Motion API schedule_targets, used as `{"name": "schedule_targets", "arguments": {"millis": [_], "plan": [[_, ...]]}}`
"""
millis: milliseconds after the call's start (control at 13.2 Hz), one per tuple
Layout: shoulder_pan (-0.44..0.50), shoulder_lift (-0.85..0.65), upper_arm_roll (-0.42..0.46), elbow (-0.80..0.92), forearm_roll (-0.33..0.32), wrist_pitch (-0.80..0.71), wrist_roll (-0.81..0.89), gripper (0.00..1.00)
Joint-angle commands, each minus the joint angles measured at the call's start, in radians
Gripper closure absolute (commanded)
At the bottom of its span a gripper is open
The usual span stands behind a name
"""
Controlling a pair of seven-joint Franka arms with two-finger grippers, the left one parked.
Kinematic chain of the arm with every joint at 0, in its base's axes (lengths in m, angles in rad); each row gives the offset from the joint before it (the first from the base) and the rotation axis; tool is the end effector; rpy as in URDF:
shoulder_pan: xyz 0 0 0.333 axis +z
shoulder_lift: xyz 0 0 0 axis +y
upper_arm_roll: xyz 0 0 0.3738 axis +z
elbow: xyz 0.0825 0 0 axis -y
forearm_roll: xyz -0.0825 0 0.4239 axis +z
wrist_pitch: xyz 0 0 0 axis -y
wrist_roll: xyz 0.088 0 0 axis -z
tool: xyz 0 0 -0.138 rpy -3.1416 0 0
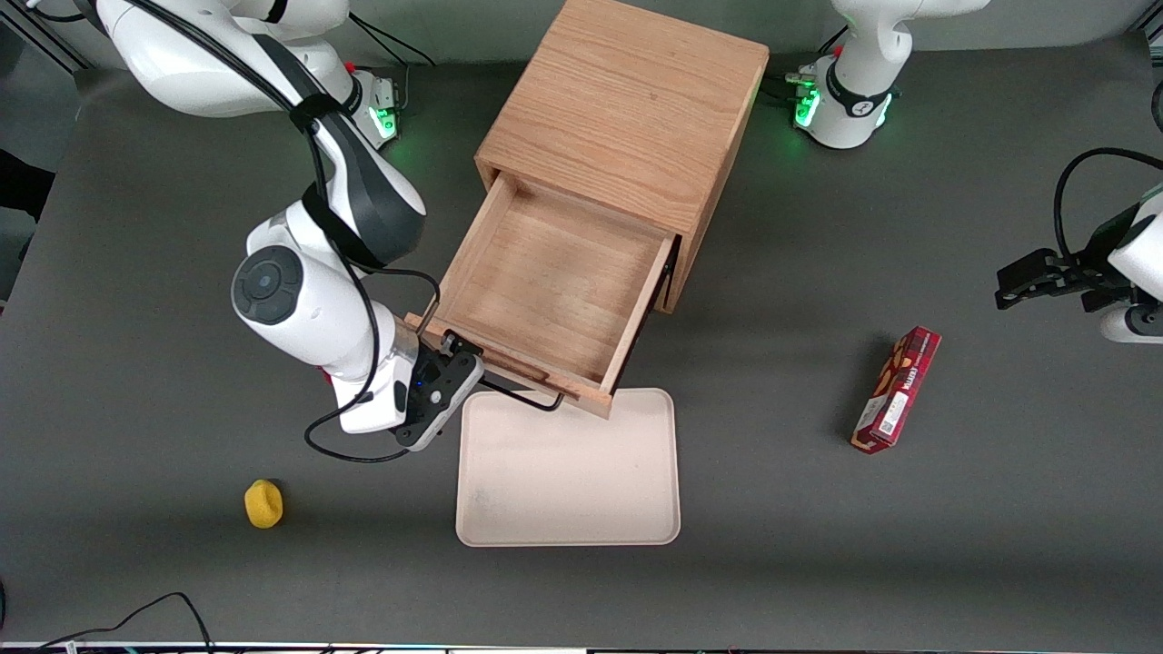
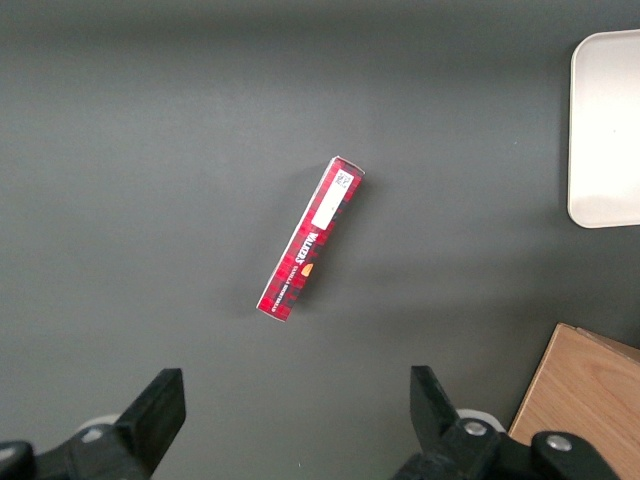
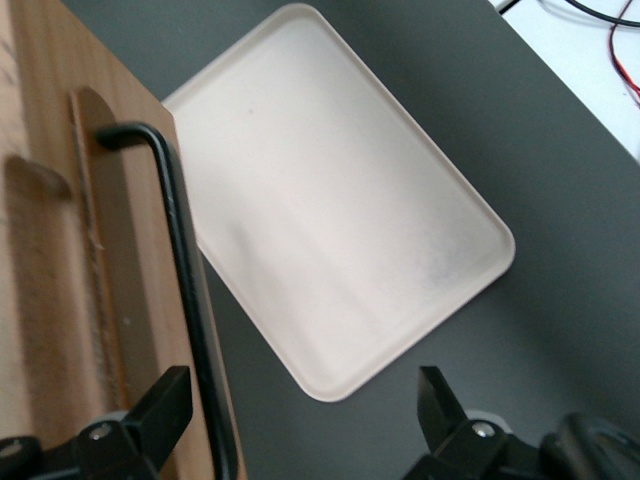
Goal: Open upper drawer
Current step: 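Pull the handle outward with the right gripper, sliding the drawer open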
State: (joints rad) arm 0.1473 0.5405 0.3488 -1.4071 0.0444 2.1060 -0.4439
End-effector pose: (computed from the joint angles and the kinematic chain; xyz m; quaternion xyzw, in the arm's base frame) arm 0.7211 0.3324 0.4300 -0.9003 -0.4117 -0.0910 0.1081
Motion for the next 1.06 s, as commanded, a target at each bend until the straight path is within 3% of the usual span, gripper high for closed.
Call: {"name": "schedule_targets", "arguments": {"millis": [0, 152, 379, 530, 758, 985], "plan": [[-0.014, -0.034, -0.016, 0.043, 0.164, -0.02, 0.02, 0.0], [-0.044, -0.095, -0.025, 0.034, 0.266, -0.024, 0.167, 0.0], [-0.123, -0.308, -0.06, -0.094, 0.264, -0.113, 0.613, 0.0], [-0.179, -0.431, -0.121, -0.179, 0.224, -0.257, 0.703, 0.0], [-0.224, -0.513, -0.212, -0.197, 0.1, -0.438, 0.708, 0.0], [-0.256, -0.528, -0.221, -0.2, 0.057, -0.489, 0.699, 0.0]]}}
